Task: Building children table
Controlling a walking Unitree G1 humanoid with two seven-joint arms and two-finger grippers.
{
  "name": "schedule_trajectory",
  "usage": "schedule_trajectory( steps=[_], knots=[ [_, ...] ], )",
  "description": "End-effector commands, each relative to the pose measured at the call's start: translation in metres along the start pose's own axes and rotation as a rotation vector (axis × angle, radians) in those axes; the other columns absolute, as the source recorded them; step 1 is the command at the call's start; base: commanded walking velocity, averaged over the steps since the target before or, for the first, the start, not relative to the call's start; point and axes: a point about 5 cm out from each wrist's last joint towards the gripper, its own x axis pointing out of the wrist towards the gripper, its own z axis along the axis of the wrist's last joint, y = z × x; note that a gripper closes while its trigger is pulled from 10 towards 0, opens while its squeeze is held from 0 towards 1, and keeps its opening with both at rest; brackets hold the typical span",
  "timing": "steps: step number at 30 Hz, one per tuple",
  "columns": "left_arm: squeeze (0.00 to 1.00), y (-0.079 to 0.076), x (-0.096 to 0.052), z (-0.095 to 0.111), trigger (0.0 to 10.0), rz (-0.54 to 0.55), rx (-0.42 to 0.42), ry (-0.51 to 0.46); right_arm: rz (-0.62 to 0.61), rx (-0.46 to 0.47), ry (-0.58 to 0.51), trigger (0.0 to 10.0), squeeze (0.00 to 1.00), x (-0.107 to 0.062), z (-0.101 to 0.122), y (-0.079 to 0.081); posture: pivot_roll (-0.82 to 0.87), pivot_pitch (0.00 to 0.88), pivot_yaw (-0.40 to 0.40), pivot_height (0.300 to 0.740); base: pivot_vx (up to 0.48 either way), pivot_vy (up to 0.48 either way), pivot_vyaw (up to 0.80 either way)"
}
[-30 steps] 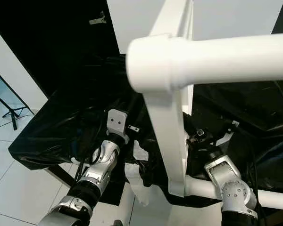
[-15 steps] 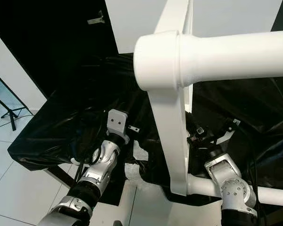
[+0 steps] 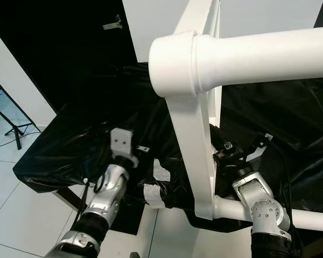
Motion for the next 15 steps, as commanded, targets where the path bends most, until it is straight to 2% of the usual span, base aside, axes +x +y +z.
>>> schedule_trajectory(
  steps=[1, 5, 6, 7, 9, 11, 13, 14, 15],
  knots=[
    [0.00, 0.010, -0.007, -0.005, 10.0, 0.013, -0.022, 0.032, -0.201, -0.014, -0.043, 0.0, 0.00, -0.018, 0.008, -0.028, 0.08, 0.000, 0.114, 0.740, 0.000, 0.000, 0.00],
    [0.00, 0.013, -0.012, -0.006, 10.0, -0.011, -0.043, 0.040, -0.200, -0.013, -0.048, 0.0, 0.00, -0.017, 0.009, -0.028, 0.08, 0.000, 0.114, 0.740, 0.000, 0.000, 0.00],
    [0.00, 0.014, -0.018, -0.006, 10.0, -0.061, -0.062, 0.036, -0.204, -0.014, -0.050, 0.0, 0.00, -0.017, 0.010, -0.029, 0.09, 0.000, 0.111, 0.740, 0.000, 0.000, 0.00],
    [0.00, 0.014, -0.018, -0.006, 10.0, -0.061, -0.062, 0.036, -0.204, -0.014, -0.050, 0.0, 0.00, -0.017, 0.010, -0.029, 0.09, 0.000, 0.111, 0.740, 0.000, 0.000, 0.00],
    [0.00, 0.010, -0.025, -0.006, 10.0, -0.143, -0.086, 0.034, -0.209, -0.015, -0.050, 0.0, 0.00, -0.018, 0.010, -0.030, 0.09, 0.000, 0.109, 0.740, 0.000, 0.000, 0.00],
    [0.00, 0.010, -0.025, -0.006, 10.0, -0.143, -0.086, 0.034, -0.209, -0.015, -0.050, 0.0, 0.00, -0.018, 0.010, -0.030, 0.09, 0.000, 0.109, 0.740, 0.000, 0.000, 0.00],
    [0.00, 0.002, -0.031, -0.005, 10.0, -0.239, -0.132, 0.036, -0.213, -0.018, -0.050, 0.0, 0.00, -0.018, 0.010, -0.031, 0.10, 0.000, 0.107, 0.740, 0.000, 0.000, 0.00],
    [0.00, 0.002, -0.031, -0.005, 10.0, -0.239, -0.132, 0.036, -0.213, -0.018, -0.050, 0.0, 0.00, -0.018, 0.010, -0.031, 0.10, 0.000, 0.107, 0.740, 0.000, 0.000, 0.00],
    [0.00, -0.002, -0.034, -0.004, 10.0, -0.285, -0.162, 0.036, -0.217, -0.021, -0.053, 0.0, 0.00, -0.017, 0.011, -0.032, 0.10, 0.000, 0.106, 0.740, 0.000, 0.000, 0.00]
  ],
)
